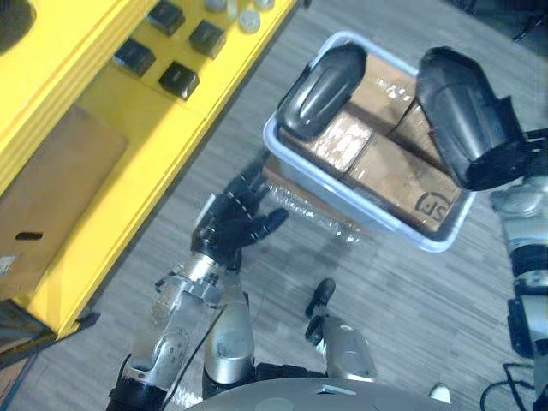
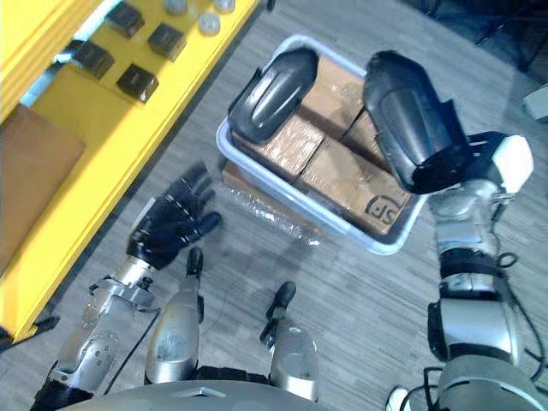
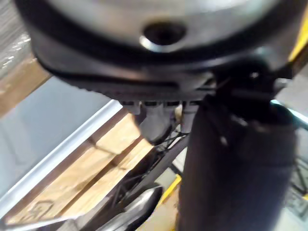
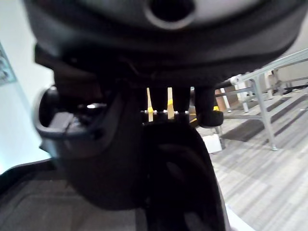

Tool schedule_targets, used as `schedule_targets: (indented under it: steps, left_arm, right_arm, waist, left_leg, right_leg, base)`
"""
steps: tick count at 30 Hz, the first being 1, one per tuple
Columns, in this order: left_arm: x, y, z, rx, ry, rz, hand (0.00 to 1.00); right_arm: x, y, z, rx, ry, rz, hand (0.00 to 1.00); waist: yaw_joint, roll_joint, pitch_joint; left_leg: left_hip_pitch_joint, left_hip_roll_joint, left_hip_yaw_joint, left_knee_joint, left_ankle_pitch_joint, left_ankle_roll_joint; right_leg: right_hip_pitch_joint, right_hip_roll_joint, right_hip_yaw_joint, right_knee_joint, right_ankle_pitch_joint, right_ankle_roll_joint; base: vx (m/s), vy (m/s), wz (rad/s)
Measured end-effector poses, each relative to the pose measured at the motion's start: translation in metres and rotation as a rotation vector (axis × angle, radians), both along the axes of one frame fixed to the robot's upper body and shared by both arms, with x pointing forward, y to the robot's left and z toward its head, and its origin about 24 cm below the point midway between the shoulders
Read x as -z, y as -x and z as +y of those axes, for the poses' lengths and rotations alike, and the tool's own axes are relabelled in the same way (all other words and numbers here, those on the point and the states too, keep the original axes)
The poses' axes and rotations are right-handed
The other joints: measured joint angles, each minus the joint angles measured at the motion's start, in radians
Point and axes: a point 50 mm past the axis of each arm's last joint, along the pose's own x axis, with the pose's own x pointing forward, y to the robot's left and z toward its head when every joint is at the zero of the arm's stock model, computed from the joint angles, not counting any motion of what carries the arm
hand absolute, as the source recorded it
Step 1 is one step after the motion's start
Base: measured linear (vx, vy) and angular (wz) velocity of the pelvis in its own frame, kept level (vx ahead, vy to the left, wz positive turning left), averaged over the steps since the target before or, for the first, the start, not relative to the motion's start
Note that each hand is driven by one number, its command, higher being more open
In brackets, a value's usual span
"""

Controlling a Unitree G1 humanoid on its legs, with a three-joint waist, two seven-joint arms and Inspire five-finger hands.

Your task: Walk over and take three plastic housings, then place them on the shelf

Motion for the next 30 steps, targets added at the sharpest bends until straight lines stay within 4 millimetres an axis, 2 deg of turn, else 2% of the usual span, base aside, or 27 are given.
schedule_targets:
  steps: [1,5,8,10,13,18,23,25,30]
  left_arm:
    - [0.01,0.002,-0.007,0.043,-0.007,0.072,1.0]
    - [0.042,0.001,-0.024,0.121,0.01,0.311,1.0]
    - [0.07,-0.015,-0.027,0.058,0.078,0.512,1.0]
    - [0.077,-0.027,-0.026,0.005,0.113,0.582,1.0]
    - [0.071,-0.044,-0.028,-0.044,0.179,0.594,1.0]
    - [0.039,-0.072,-0.045,-0.093,0.38,0.472,1.0]
    - [0.008,-0.09,-0.06,-0.155,0.503,0.307,1.0]
    - [0.003,-0.092,-0.064,-0.186,0.561,0.289,1.0]
    - [0.003,-0.092,-0.064,-0.229,0.558,0.29,1.0]
  right_arm:
    - [0.007,-0.001,0.01,-0.028,0.012,0.006,0.0]
    - [0.02,-0.005,0.039,-0.116,0.048,0.014,0.0]
    - [0.024,-0.01,0.068,-0.197,0.073,-0.017,0.0]
    - [0.026,-0.011,0.085,-0.247,0.081,-0.04,0.0]
    - [0.03,-0.011,0.108,-0.321,0.073,-0.073,0.0]
    - [0.061,0.001,0.145,-0.427,-0.016,-0.055,0.0]
    - [0.081,0.01,0.177,-0.527,-0.071,-0.031,0.0]
    - [0.086,0.013,0.185,-0.545,-0.096,-0.029,0.0]
    - [0.086,0.013,0.19,-0.571,-0.102,-0.042,0.0]
  waist:
    - [-0.001,-0.01,-0.027]
    - [-0.018,-0.02,-0.092]
    - [-0.044,-0.024,-0.126]
    - [-0.053,-0.029,-0.144]
    - [-0.074,-0.031,-0.15]
    - [-0.099,-0.061,-0.21]
    - [-0.126,-0.061,-0.239]
    - [-0.128,-0.057,-0.242]
    - [-0.127,-0.039,-0.254]
  left_leg:
    - [0.029,0.0,0.012,-0.025,0.014,-0.009]
    - [0.084,-0.003,0.042,-0.053,0.019,-0.013]
    - [0.105,-0.002,0.062,-0.055,0.019,-0.013]
    - [0.108,0.003,0.073,-0.056,0.018,-0.013]
    - [0.122,0.006,0.087,-0.057,0.018,-0.013]
    - [0.135,0.002,0.115,-0.057,0.016,-0.017]
    - [0.158,-0.001,0.125,-0.056,0.014,-0.019]
    - [0.175,-0.001,0.128,-0.056,0.011,-0.022]
    - [0.177,-0.002,0.128,-0.056,0.008,-0.019]
  right_leg:
    - [0.011,0.0,0.009,0.0,0.0,0.001]
    - [0.037,-0.004,0.024,0.0,0.001,0.003]
    - [0.056,-0.002,0.032,-0.016,0.002,0.005]
    - [0.057,0.004,0.041,-0.028,0.004,0.007]
    - [0.062,0.005,0.053,-0.032,0.006,0.009]
    - [0.068,0.005,0.079,-0.066,0.033,0.012]
    - [0.08,0.002,0.094,-0.067,0.044,0.013]
    - [0.096,0.002,0.099,-0.072,0.044,0.014]
    - [0.101,0.003,0.098,-0.082,0.049,0.012]
  base:
    - [0.12,-0.017,-0.13]
    - [0.1,-0.004,-0.16]
    - [0.02,0.0,-0.11]
    - [-0.04,-0.013,-0.16]
    - [-0.06,-0.003,-0.16]
    - [-0.01,0.0,-0.16]
    - [0.0,0.001,-0.09]
    - [-0.02,-0.007,-0.08]
    - [-0.02,-0.004,-0.01]
